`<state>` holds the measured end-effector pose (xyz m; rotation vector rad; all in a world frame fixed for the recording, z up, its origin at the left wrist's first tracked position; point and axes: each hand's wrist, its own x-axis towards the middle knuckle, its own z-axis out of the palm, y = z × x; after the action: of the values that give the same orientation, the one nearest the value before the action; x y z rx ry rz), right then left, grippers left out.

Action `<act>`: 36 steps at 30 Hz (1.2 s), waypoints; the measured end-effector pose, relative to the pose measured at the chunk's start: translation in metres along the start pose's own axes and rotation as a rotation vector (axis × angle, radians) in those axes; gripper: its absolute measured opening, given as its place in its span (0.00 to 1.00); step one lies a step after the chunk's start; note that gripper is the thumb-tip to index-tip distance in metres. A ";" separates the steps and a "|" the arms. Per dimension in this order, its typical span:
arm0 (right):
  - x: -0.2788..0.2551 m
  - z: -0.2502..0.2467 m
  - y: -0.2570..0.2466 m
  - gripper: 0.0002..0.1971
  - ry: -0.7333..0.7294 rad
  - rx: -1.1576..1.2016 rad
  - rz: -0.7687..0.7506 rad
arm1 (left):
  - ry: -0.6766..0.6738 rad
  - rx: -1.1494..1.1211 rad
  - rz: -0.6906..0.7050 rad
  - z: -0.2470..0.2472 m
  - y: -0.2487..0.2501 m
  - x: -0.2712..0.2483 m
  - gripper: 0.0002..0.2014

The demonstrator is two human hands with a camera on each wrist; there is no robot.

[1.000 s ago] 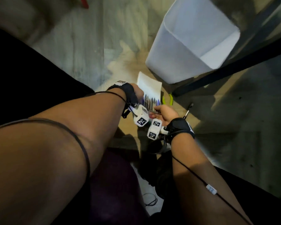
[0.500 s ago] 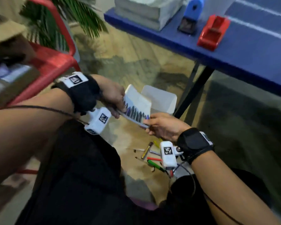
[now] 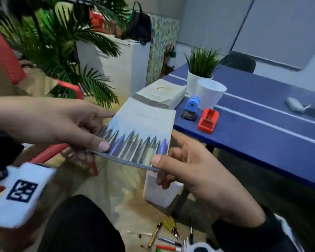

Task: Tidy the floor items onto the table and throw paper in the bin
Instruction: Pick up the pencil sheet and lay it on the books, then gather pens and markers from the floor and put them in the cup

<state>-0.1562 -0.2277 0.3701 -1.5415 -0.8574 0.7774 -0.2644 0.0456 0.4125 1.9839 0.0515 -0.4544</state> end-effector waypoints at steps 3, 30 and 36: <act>0.026 -0.010 -0.028 0.19 0.168 -0.065 -0.098 | 0.201 0.047 0.123 -0.022 0.024 0.014 0.28; 0.199 -0.078 0.010 0.16 0.447 -1.309 -0.020 | 0.922 0.687 0.015 -0.073 -0.016 0.204 0.14; 0.165 -0.067 0.031 0.18 0.551 -1.142 -0.219 | 1.199 0.694 0.150 -0.015 -0.016 0.192 0.21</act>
<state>-0.0109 -0.1224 0.3450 -2.4069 -1.0690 -0.4292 -0.0856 0.0346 0.3390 2.6309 0.5452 0.9873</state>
